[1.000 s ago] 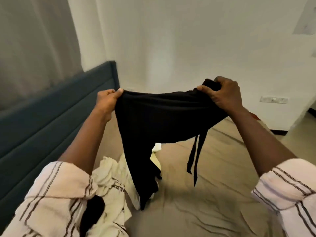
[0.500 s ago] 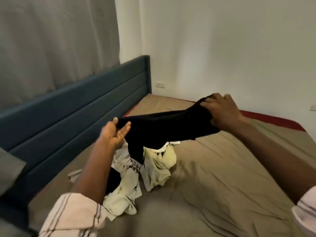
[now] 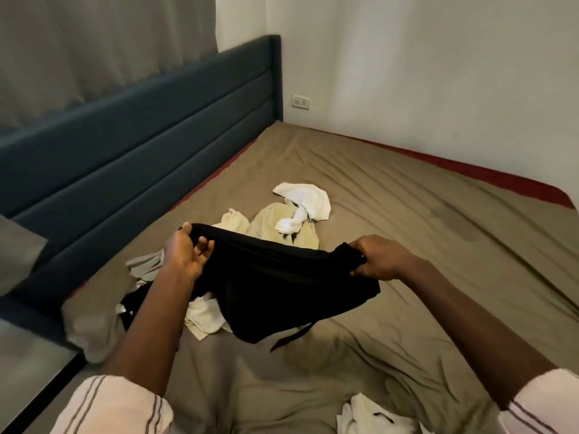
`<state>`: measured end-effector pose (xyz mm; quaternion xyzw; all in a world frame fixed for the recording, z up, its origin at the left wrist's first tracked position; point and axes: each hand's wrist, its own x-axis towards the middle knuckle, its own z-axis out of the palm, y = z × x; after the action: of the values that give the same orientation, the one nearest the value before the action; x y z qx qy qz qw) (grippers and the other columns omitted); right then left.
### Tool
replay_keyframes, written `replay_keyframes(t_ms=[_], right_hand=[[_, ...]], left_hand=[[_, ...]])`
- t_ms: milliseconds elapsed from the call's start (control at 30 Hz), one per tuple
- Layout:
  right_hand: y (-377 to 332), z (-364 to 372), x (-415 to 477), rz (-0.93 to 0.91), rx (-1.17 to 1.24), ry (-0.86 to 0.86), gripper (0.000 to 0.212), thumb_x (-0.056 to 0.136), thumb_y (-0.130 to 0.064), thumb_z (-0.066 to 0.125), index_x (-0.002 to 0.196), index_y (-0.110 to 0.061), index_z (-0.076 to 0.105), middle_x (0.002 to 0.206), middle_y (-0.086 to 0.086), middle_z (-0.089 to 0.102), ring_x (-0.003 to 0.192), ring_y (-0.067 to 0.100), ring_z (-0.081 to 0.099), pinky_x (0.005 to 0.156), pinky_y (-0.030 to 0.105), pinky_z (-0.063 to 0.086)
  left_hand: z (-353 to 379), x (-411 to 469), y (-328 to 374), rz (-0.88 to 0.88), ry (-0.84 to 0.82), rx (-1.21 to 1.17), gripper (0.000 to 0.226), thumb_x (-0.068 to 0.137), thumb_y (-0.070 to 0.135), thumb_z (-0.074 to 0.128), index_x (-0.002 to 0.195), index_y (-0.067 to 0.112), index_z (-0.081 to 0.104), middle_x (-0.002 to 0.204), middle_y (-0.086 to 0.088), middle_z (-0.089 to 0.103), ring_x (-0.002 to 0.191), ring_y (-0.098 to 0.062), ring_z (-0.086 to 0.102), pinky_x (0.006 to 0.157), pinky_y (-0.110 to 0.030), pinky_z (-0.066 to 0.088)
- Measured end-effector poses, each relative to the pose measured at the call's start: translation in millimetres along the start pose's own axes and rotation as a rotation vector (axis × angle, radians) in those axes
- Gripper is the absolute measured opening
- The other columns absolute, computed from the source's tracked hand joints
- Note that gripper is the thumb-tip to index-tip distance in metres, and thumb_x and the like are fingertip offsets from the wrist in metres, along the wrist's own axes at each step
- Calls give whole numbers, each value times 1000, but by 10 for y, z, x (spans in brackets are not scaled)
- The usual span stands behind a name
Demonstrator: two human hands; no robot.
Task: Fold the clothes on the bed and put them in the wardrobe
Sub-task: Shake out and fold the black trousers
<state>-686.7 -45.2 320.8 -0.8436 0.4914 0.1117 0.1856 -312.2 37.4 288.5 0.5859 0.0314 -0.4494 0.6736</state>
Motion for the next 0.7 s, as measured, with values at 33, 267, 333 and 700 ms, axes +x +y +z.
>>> replay_keyframes(t_ms=[33, 267, 333, 700], right_hand=[[-37, 57, 29, 72, -123, 60, 34, 86, -36, 69, 119, -31, 65, 108, 0, 70, 100, 23, 66, 77, 38, 55], [-619, 59, 449, 308, 487, 375, 37, 78, -7, 48, 104, -29, 62, 90, 3, 73, 82, 33, 74, 73, 48, 60], [-887, -126, 626, 288, 804, 394, 37, 82, -1, 47, 102, -28, 63, 95, 4, 72, 69, 31, 75, 59, 45, 62], [-1497, -1097, 782, -65, 1628, 456, 43, 105, 5, 43, 140, -19, 52, 114, 12, 71, 67, 29, 77, 47, 26, 58]], left_hand=[[9, 5, -29, -18, -5, -16, 10, 110, 24, 47, 112, 21, 56, 85, 1, 55, 56, -5, 51, 53, -25, 55], [-100, 432, 98, -130, 26, -108, 37, 111, 28, 41, 146, 16, 46, 135, -12, 60, 82, -23, 76, 57, -40, 63], [-101, 513, 404, 6, 128, -62, 35, 109, 31, 42, 141, 17, 48, 130, -7, 60, 90, -20, 71, 62, -38, 61], [453, -574, 1979, 973, 323, -123, 36, 108, 22, 41, 72, 22, 37, 67, 6, 46, 48, 0, 51, 49, -26, 47]])
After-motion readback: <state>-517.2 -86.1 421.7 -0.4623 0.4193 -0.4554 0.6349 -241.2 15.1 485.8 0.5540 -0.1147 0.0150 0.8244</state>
